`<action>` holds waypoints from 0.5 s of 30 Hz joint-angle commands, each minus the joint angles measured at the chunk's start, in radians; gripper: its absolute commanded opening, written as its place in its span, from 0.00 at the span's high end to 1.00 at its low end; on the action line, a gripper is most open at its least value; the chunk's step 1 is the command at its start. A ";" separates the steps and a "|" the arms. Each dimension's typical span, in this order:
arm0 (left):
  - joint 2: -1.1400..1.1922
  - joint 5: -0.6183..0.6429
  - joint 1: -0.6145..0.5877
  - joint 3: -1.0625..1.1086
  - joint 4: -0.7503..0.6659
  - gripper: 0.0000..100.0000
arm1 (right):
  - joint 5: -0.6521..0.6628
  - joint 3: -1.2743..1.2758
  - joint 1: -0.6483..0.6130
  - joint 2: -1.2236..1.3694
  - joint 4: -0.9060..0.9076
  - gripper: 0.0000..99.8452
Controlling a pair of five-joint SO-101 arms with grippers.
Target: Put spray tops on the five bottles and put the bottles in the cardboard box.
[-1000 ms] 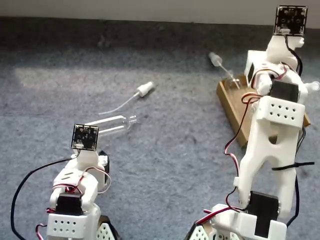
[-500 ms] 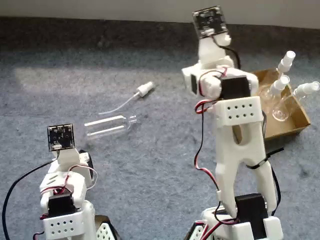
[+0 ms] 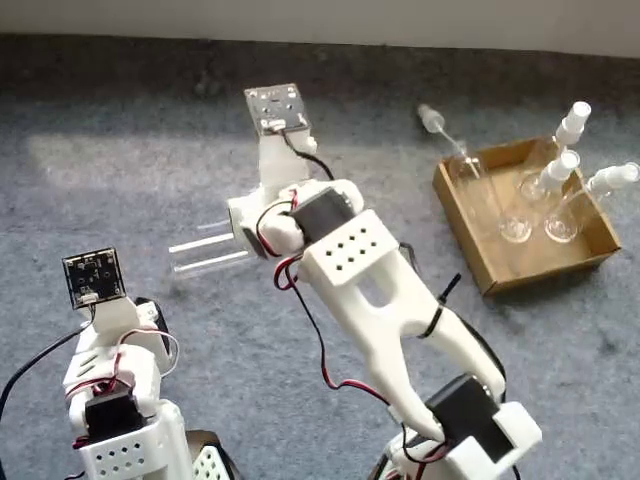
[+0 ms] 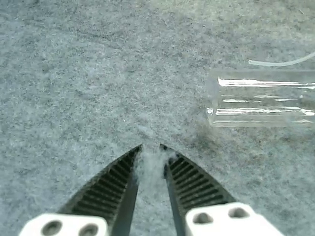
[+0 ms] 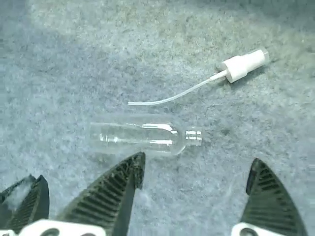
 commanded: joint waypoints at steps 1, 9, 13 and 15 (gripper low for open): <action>-0.001 -0.005 -0.018 -0.050 -0.002 0.99 | -0.041 -0.010 -0.021 0.016 -0.088 0.70; -0.001 -0.005 -0.027 -0.050 -0.005 0.99 | -0.103 -0.133 -0.088 0.177 -0.165 0.70; -0.001 -0.005 -0.088 -0.056 -0.005 0.99 | -0.069 -0.136 -0.104 0.286 -0.211 0.70; -0.001 -0.005 -0.105 -0.056 -0.005 0.99 | 0.060 -0.142 -0.108 0.331 -0.205 0.70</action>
